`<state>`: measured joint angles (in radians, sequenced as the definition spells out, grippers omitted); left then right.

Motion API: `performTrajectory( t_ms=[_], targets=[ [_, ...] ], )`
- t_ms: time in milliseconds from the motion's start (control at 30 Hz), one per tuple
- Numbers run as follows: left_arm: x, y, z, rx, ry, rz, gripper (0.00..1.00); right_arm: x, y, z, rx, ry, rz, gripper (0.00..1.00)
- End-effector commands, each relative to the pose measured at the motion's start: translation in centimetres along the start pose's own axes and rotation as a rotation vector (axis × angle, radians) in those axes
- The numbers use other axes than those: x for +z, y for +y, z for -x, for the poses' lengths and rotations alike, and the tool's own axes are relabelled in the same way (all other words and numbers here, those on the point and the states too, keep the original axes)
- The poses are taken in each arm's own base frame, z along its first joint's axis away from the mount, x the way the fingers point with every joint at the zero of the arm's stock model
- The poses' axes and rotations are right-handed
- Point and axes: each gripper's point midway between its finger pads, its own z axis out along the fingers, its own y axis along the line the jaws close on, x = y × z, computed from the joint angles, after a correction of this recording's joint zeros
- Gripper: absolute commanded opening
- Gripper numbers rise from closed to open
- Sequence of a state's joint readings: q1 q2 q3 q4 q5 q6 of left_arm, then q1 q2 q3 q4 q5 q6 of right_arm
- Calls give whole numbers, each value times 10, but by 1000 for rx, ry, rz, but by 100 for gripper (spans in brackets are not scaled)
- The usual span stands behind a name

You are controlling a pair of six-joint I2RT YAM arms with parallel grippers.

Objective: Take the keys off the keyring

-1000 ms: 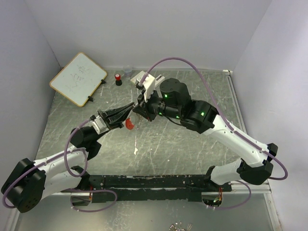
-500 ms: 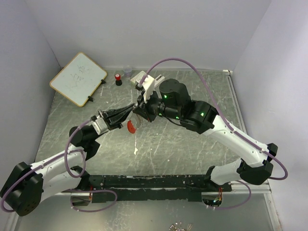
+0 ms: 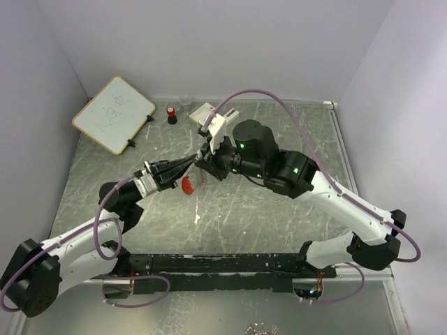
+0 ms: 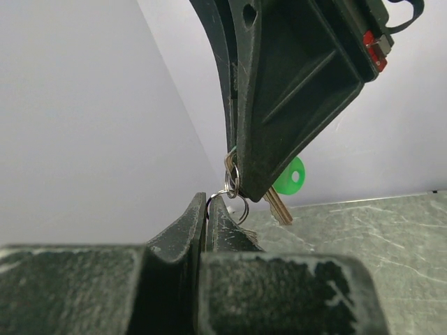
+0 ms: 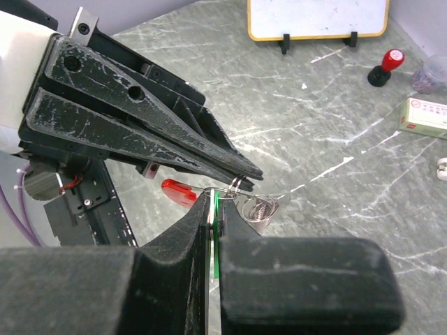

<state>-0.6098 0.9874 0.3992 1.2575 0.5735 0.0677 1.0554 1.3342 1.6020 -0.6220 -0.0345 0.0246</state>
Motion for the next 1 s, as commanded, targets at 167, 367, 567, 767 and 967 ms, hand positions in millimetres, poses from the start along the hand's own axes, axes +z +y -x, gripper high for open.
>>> performTrajectory(
  t_ms=[167,367,567,767,967],
  targets=[
    [-3,-36,23,-62,-54,-178,32,-26,-22,61,-15,-286,-122,0],
    [-4,-28,59,-53,-181,-125,98,-26,-16,57,-2,-276,-88,0],
    [-7,-17,84,-6,-251,-64,100,-34,-12,57,0,-293,-67,0],
    [-2,4,86,91,-193,17,97,-40,-6,55,-21,-308,-38,0],
    [13,36,71,148,-73,114,40,-42,0,54,-34,-313,0,0]
  ],
)
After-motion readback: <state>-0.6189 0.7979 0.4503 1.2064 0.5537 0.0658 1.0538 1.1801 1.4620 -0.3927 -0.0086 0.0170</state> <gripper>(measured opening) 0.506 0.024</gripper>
